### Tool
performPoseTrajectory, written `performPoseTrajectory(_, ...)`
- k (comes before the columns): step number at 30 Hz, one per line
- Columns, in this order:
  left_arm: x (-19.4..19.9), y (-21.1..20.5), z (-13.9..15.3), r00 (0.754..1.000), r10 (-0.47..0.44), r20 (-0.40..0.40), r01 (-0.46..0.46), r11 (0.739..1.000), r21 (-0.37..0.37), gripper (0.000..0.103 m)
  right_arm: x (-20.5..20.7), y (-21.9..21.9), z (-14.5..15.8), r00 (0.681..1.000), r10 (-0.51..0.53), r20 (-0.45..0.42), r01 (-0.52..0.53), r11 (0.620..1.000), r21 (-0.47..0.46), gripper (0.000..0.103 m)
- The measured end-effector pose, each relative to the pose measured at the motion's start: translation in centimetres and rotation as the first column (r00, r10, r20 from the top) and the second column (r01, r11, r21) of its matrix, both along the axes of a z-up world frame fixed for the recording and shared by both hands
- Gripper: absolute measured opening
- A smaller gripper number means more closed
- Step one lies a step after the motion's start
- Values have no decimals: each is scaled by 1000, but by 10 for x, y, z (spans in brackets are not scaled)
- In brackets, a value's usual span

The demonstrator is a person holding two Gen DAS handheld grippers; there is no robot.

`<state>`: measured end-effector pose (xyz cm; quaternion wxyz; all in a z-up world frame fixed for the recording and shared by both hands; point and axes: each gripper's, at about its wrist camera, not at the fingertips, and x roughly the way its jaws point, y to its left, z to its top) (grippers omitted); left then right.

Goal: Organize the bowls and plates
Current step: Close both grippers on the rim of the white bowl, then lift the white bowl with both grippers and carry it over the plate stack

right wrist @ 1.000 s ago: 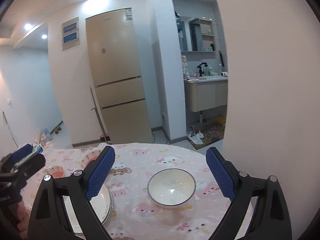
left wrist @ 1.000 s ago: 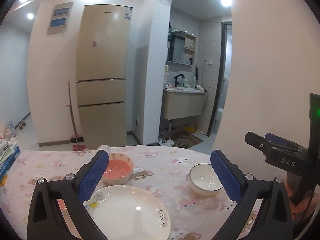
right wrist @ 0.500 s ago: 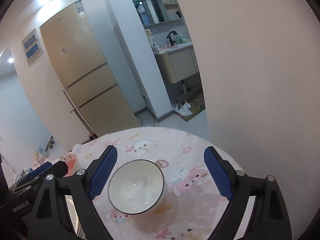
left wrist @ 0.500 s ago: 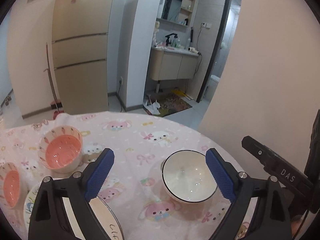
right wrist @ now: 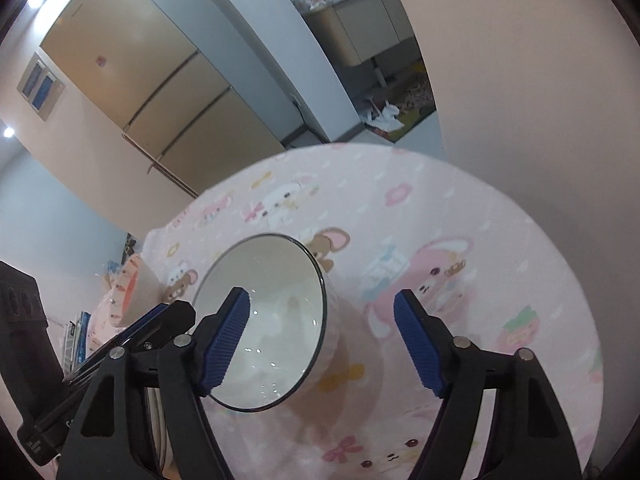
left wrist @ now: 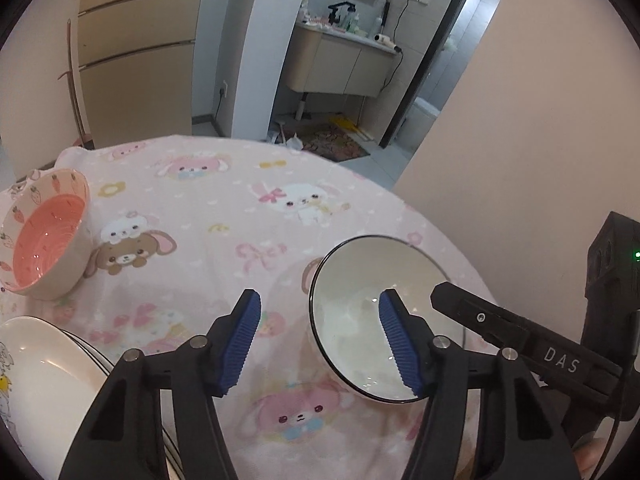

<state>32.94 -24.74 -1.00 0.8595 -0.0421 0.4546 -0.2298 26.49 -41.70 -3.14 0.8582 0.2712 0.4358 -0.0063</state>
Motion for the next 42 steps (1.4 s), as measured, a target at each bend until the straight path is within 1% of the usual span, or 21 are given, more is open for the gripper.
performPoseTrajectory(1, 2, -1, -3, 1000, -4, -8, 4, 1000, 8, 59, 1, 1, -3, 1000, 2, -11, -2, 1000, -4, 68)
performPoseTrajectory(2, 3, -3, -7, 1000, -13, -12, 13, 1000, 9, 53, 3, 3, -5, 1000, 6, -17, -6, 1000, -8, 61)
performPoseTrajectory(3, 4, -5, -11, 1000, -27, -11, 27, 1000, 13, 52, 4, 5, -7, 1000, 15, -23, -16, 1000, -13, 50)
performPoseTrajectory(5, 6, -8, -20, 999, -40, -31, 42, 998, 36, 52, 7, 8, -11, 999, 31, -39, -31, 999, -12, 41)
performPoseTrajectory(7, 8, -8, -28, 997, -44, -67, 45, 999, 20, 50, 9, 11, -15, 998, 42, -49, -42, 999, -10, 39)
performPoseTrajectory(9, 11, -10, -37, 994, -44, -99, 47, 999, 21, 45, 11, 13, -17, 997, 42, -59, -43, 999, -27, 36)
performPoseTrajectory(11, 13, -10, -42, 993, -48, -107, 50, 999, 18, 45, 12, 14, -20, 997, 42, -69, -45, 998, -35, 35)
performPoseTrajectory(12, 13, -11, -44, 992, -52, -116, 53, 999, 8, 45, 13, 14, -22, 996, 46, -76, -49, 998, -29, 32)
performPoseTrajectory(15, 13, -11, -47, 990, -64, -125, 63, 998, -13, 45, 19, 13, -35, 991, 65, -117, -62, 998, 33, 29)
performPoseTrajectory(17, 15, -12, -48, 990, -67, -127, 65, 998, -18, 45, 20, 15, -33, 992, 63, -109, -64, 998, -10, 25)
performPoseTrajectory(18, 15, -12, -49, 989, -69, -132, 66, 998, -24, 44, 20, 17, -33, 992, 70, -109, -72, 997, -9, 23)
performPoseTrajectory(19, 15, -12, -49, 988, -72, -136, 69, 997, -30, 41, 20, 18, -34, 991, 73, -110, -73, 997, 2, 23)
performPoseTrajectory(20, 16, -12, -49, 986, -83, -142, 77, 996, -47, 32, 20, 18, -34, 992, 69, -106, -70, 998, -2, 21)
performPoseTrajectory(21, 15, -12, -50, 985, -89, -148, 81, 995, -58, 30, 19, 19, -33, 992, 68, -104, -69, 998, -8, 20)
performPoseTrajectory(23, 13, -15, -48, 988, -87, -129, 83, 996, -36, 29, 19, 19, -32, 993, 64, -98, -65, 998, 0, 20)
performPoseTrajectory(26, 8, -20, -47, 992, -77, -100, 79, 997, 20, 24, 16, 17, -29, 995, 62, -77, -61, 998, 12, 19)
performPoseTrajectory(30, 4, -20, -39, 994, -80, -76, 82, 996, 32, 23, 12, 16, -19, 997, 58, -43, -58, 998, 8, 18)
performPoseTrajectory(33, -4, -19, -26, 998, -64, -25, 66, 996, 62, 21, 8, 19, -11, 998, 63, -29, -62, 998, 21, 18)
performPoseTrajectory(38, -12, -5, 8, 999, -26, 21, 24, 998, 59, 20, -1, 37, 18, 997, 72, 8, -71, 997, -15, 18)
performPoseTrajectory(42, -26, 8, 38, 998, -13, 62, 9, 998, 70, 19, -8, 50, 46, 995, 87, 51, -87, 996, -5, 18)
